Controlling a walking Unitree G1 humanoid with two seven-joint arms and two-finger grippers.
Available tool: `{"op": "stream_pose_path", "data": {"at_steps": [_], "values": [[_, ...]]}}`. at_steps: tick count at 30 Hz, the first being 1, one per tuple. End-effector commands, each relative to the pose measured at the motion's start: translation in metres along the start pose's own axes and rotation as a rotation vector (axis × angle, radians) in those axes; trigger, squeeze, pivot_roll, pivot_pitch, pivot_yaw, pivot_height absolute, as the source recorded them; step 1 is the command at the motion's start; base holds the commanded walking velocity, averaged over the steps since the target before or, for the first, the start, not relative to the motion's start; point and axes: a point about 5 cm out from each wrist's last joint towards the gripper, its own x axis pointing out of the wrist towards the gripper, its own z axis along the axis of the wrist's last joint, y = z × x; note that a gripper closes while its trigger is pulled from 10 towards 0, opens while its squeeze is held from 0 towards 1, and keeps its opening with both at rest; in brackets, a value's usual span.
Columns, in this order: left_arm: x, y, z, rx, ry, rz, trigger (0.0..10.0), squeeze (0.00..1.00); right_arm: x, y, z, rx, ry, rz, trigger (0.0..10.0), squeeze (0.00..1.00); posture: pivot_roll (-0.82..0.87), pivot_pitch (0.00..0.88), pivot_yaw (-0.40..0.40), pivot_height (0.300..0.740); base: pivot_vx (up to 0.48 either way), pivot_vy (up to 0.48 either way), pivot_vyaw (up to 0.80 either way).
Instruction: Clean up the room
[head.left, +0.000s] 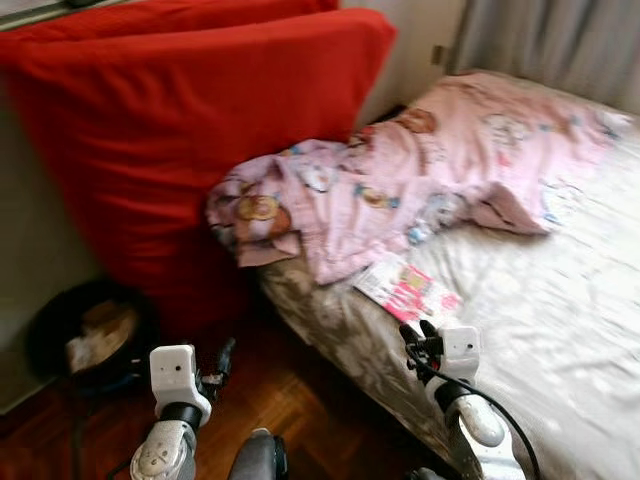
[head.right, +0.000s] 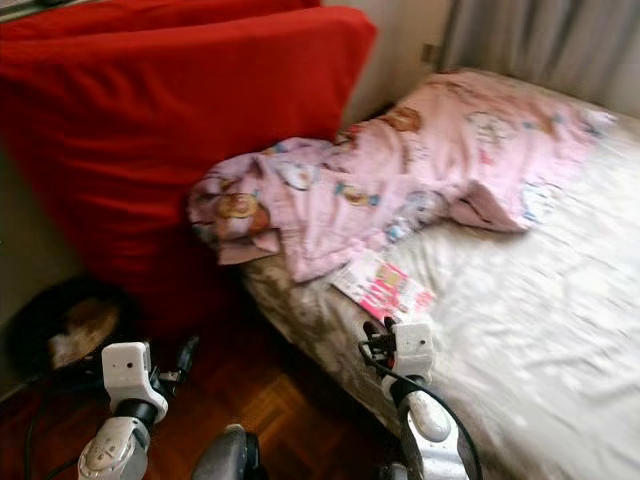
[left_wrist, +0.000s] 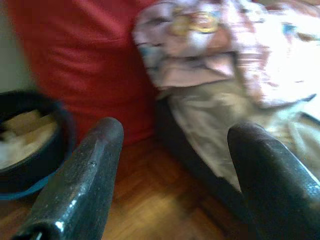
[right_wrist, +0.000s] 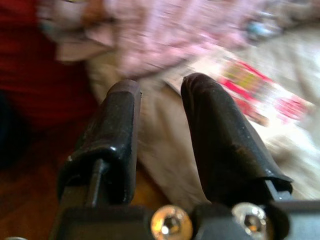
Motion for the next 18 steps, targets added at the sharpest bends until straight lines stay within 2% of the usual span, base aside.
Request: {"op": "stream_pose_path", "data": {"at_steps": [1,18], "values": [[0.0017,-0.0030,0.0039,-0.012,-0.014,-0.013,10.0,0.00,-0.0035,-0.0065,-0.0041,0.005,0.022,-0.024,10.0,0.00,-0.03,0.106,0.039,0.653,0.244,0.000,0.00],[0.0023,-0.0077,0.0054,-0.014,-0.018,-0.030,10.0,0.00,0.0016,-0.0147,-0.0026,0.056,0.028,-0.121,10.0,0.00,-0.03,0.085,0.042,0.653,0.251,0.000,0.00]]}}
